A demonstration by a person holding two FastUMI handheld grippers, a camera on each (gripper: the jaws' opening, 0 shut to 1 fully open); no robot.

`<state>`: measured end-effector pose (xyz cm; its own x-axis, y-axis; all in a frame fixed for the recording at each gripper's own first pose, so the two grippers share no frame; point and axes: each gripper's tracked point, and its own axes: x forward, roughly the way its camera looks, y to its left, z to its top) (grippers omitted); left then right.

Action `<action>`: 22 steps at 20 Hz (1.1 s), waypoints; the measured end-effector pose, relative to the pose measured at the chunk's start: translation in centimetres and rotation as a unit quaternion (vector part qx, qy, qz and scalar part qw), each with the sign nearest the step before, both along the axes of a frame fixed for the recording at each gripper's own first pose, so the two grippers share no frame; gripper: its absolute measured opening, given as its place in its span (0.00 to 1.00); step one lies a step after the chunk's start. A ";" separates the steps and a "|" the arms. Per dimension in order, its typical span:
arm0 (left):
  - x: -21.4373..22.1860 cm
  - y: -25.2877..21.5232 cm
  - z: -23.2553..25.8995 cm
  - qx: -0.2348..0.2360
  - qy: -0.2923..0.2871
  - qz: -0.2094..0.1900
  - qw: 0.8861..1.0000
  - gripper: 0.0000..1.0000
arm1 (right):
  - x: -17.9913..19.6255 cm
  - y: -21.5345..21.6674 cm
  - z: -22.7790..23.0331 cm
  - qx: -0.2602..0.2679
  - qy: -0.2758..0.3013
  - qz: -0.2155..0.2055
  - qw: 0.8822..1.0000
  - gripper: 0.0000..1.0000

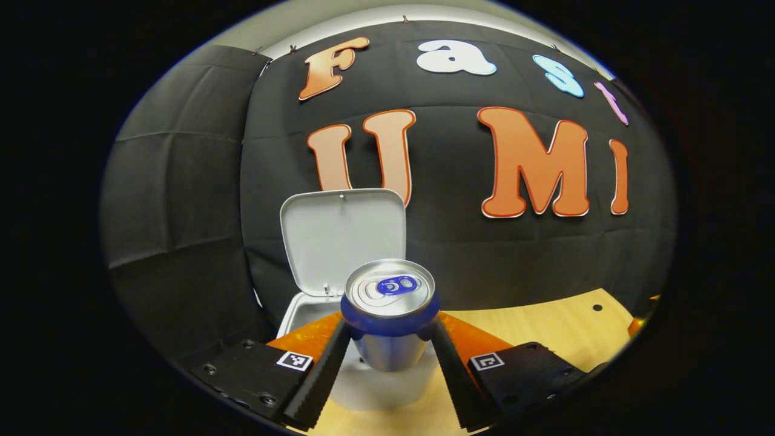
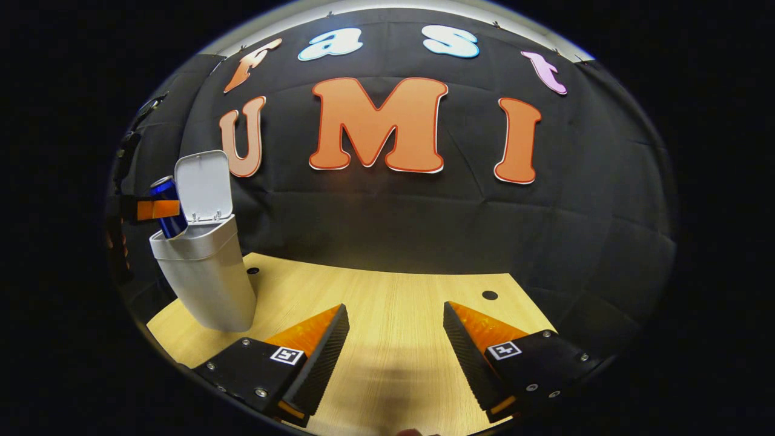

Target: Press the lid of the desktop garbage bin to open it, pick up the crumpled paper on the desktop and throw it into the bin, then pick up the pop can on the desktop and drop it into the bin, and finally close the garbage bin lid.

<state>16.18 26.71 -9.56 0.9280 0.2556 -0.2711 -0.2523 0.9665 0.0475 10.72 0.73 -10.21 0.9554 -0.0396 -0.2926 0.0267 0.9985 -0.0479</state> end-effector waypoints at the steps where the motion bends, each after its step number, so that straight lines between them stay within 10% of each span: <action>1: 1.0 0.8 -0.2 0.003 -0.002 0.002 1.000 0.79 | -0.2 -0.3 -0.1 -0.001 0.002 -0.005 1.000 0.94; 13: 5.6 3.8 -5.3 -0.019 0.013 0.006 1.000 0.84 | -1.4 -1.9 -0.3 0.001 0.013 -0.040 0.999 0.94; 22: 7.1 4.7 4.7 -0.019 -0.063 -0.001 0.998 0.93 | -1.7 -1.4 0.0 0.004 0.009 -0.030 1.000 0.94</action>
